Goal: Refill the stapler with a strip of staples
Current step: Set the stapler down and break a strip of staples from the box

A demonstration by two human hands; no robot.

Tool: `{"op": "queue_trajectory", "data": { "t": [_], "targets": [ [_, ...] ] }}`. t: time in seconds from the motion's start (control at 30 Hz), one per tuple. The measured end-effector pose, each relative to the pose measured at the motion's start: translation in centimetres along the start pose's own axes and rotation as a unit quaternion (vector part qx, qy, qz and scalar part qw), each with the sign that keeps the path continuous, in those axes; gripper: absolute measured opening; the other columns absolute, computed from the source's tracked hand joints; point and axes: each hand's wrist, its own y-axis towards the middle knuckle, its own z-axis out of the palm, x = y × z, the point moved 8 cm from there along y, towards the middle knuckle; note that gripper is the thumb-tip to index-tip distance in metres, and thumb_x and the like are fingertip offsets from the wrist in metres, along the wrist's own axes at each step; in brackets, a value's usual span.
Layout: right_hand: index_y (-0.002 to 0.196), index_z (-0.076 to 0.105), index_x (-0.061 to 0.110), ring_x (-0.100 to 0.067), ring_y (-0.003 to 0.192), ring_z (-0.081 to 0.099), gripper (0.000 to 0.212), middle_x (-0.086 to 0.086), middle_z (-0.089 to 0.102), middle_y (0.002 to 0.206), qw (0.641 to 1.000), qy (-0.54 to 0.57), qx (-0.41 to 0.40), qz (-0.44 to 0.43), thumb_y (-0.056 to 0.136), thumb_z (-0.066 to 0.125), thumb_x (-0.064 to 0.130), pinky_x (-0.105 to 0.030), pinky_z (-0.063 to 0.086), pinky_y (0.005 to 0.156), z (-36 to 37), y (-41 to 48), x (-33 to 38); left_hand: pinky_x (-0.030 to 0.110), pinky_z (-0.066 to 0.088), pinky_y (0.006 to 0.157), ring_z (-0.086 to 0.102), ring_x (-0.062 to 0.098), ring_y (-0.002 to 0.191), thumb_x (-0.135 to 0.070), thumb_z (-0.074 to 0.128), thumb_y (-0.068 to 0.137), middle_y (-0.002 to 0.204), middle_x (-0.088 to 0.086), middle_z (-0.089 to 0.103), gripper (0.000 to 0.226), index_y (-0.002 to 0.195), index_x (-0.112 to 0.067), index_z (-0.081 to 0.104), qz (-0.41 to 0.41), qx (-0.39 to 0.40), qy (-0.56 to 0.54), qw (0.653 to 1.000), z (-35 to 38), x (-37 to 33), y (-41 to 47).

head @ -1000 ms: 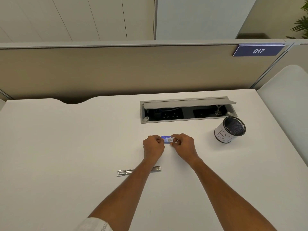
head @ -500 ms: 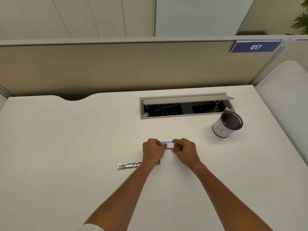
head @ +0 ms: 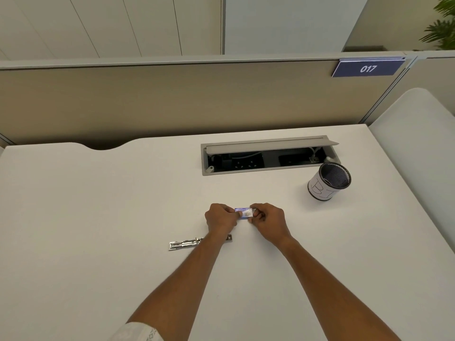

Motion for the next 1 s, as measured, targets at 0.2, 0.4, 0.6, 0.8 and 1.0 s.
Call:
{"op": "queue_trajectory", "data": {
  "t": [0.2, 0.4, 0.6, 0.8, 1.0],
  "targets": [
    [0.110, 0.076, 0.007, -0.015, 0.077, 0.061, 0.036, 0.000, 0.068, 0.086, 1.000, 0.001, 0.016, -0.003, 0.075, 0.083, 0.002, -0.022, 0.052, 0.081, 0.1, 0.4, -0.2, 0.021, 0.055, 0.058, 0.067, 0.011, 0.049, -0.015, 0.086, 0.081, 0.075, 0.006, 0.073, 0.011, 0.082, -0.007, 0.078, -0.007, 0.021, 0.001, 1.000, -0.3, 0.2, 1.0],
    [0.108, 0.077, 0.010, -0.015, 0.077, 0.062, 0.034, 0.002, 0.067, 0.084, 1.000, -0.003, 0.018, -0.018, 0.075, 0.084, 0.005, -0.003, 0.042, 0.073, 0.1, 0.5, -0.5, 0.034, 0.066, 0.073, 0.067, 0.016, 0.044, -0.010, 0.087, 0.080, 0.083, 0.012, 0.074, 0.013, 0.078, -0.006, 0.075, -0.023, 0.060, -0.025, 0.998, -0.7, 0.7, 1.8],
    [0.106, 0.078, 0.010, -0.015, 0.074, 0.062, 0.032, 0.001, 0.068, 0.082, 0.999, -0.006, 0.019, -0.044, 0.075, 0.084, 0.004, -0.019, 0.051, 0.076, 0.1, 0.5, -0.3, 0.023, 0.063, 0.055, 0.066, 0.016, 0.044, -0.008, 0.088, 0.080, 0.077, 0.015, 0.072, 0.013, 0.083, -0.001, 0.077, -0.018, 0.071, -0.028, 0.997, -1.4, 0.8, 2.2],
    [0.104, 0.078, 0.012, -0.013, 0.073, 0.063, 0.031, 0.001, 0.069, 0.081, 0.998, -0.013, 0.018, -0.051, 0.075, 0.082, 0.002, -0.022, 0.052, 0.075, 0.1, 0.6, -0.2, 0.026, 0.065, 0.059, 0.065, 0.015, 0.042, -0.007, 0.089, 0.079, 0.076, 0.014, 0.072, 0.017, 0.087, 0.003, 0.078, -0.016, 0.072, -0.025, 0.997, -1.8, 1.0, 2.8],
    [0.103, 0.078, 0.013, -0.023, 0.074, 0.065, 0.029, -0.006, 0.069, 0.081, 0.998, -0.022, 0.012, -0.049, 0.076, 0.080, 0.001, -0.029, 0.054, 0.076, 0.3, 0.6, -0.1, 0.035, 0.068, 0.069, 0.066, 0.016, 0.042, -0.009, 0.091, 0.076, 0.074, 0.012, 0.073, 0.021, 0.085, 0.004, 0.078, -0.016, 0.070, -0.017, 0.997, -2.7, 1.3, 3.3]
  ]
}}
